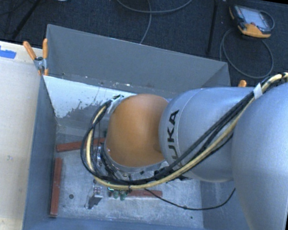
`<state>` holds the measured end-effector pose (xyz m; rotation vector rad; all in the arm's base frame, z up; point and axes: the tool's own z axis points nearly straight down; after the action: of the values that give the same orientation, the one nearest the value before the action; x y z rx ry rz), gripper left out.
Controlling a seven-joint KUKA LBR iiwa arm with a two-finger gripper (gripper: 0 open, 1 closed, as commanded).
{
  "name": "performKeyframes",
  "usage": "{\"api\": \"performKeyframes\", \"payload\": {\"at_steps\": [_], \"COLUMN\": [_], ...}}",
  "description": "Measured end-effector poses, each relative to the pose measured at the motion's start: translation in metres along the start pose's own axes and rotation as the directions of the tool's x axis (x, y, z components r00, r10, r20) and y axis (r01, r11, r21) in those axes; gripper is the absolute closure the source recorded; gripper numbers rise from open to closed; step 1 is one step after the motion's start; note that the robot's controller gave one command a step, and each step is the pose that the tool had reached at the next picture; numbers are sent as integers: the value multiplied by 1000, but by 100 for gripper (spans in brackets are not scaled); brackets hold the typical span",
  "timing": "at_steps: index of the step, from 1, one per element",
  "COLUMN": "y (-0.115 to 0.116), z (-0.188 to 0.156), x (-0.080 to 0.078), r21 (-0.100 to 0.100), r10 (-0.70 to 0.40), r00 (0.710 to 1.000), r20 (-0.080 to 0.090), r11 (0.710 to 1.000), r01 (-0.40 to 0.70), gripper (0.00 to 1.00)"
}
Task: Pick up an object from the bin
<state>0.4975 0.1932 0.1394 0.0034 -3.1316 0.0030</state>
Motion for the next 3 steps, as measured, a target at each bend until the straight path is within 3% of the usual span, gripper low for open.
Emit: {"api": "performKeyframes", "payload": {"at_steps": [1, 2, 3], "y": [-1, -38, -82], "z": [-4, 38, 49], "x": [-2, -32, -4], "r21": [-2, -7, -4], "r10": [3, 31, 206], "r00": [1000, 999, 979], "r20": [7, 15, 6], "r11": [1000, 999, 979], "r01": [-3, -31, -206], "gripper": [0, 0, 100]}}
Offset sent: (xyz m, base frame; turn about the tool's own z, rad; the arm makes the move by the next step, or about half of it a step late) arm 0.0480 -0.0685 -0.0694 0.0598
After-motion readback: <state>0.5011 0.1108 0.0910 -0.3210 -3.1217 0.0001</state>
